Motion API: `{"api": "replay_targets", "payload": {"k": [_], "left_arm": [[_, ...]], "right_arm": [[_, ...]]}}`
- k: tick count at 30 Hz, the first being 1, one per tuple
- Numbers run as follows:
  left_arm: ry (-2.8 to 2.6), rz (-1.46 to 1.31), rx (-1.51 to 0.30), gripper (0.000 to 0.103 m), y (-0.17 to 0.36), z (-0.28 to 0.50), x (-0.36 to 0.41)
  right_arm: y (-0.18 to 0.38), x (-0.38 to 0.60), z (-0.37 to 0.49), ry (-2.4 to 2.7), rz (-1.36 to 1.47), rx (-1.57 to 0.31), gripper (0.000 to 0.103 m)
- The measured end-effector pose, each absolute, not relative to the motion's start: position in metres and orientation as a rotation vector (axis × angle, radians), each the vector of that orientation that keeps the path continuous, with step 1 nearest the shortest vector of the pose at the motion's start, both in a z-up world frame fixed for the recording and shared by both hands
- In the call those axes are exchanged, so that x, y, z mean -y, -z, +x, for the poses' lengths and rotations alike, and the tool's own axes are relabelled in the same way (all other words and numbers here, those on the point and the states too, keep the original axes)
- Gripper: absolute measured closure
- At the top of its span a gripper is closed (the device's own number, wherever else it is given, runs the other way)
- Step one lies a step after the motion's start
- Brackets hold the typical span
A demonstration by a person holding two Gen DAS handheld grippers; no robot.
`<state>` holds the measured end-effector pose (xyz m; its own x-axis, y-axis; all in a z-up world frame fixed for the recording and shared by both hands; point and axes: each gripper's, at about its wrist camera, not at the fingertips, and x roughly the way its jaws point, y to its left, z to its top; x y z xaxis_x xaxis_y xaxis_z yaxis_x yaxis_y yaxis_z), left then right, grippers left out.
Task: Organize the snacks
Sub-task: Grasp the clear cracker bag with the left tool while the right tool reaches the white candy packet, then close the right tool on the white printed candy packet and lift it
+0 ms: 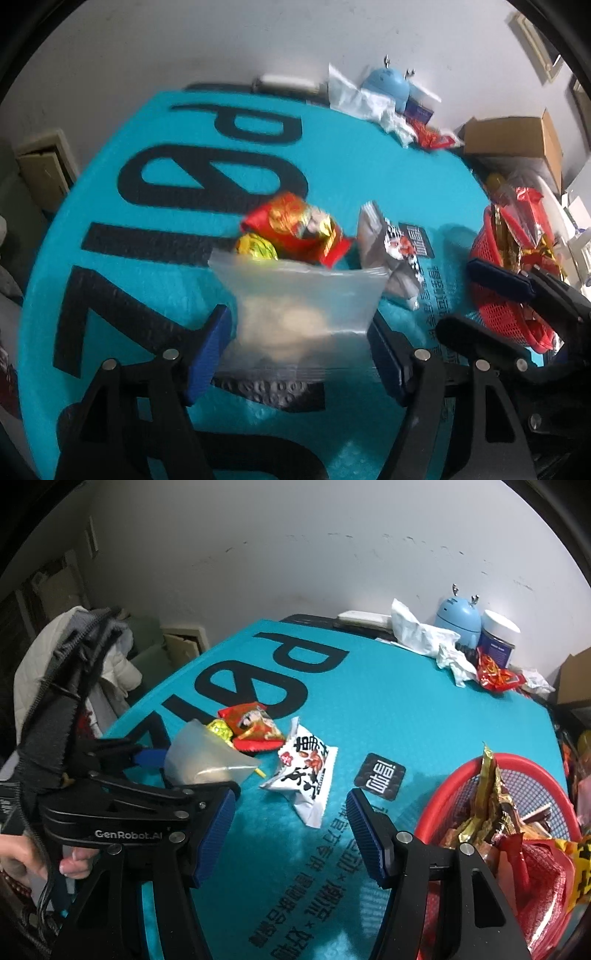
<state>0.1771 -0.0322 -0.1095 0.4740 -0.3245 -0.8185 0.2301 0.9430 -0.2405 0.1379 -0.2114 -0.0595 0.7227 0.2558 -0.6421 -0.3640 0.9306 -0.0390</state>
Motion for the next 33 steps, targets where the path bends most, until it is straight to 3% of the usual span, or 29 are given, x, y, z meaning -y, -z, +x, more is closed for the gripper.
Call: {"api": "replay_targets", "payload": {"k": [25, 26, 27, 29, 33], "left_arm": [[0.189, -0.075, -0.942, 0.031, 0.115, 0.166, -0.012], [0.189, -0.071, -0.940, 0.031, 0.115, 0.166, -0.012], [0.188, -0.068, -0.938, 0.031, 0.115, 0.166, -0.012], [0.188, -0.061, -0.936, 0.031, 0.115, 0.164, -0.012], [0.205, -0.046, -0.927, 0.031, 0.115, 0.158, -0.009]], "right_arm": [[0.086, 0.186, 0.186, -0.294, -0.184, -0.693, 0.040], [0.089, 0.187, 0.187, -0.292, -0.182, -0.703, 0.041], [0.091, 0.187, 0.187, -0.294, -0.185, -0.707, 0.051], [0.093, 0.187, 0.185, -0.287, -0.196, -0.710, 0.060], [0.094, 0.188, 0.179, -0.293, -0.195, -0.718, 0.068]]}}
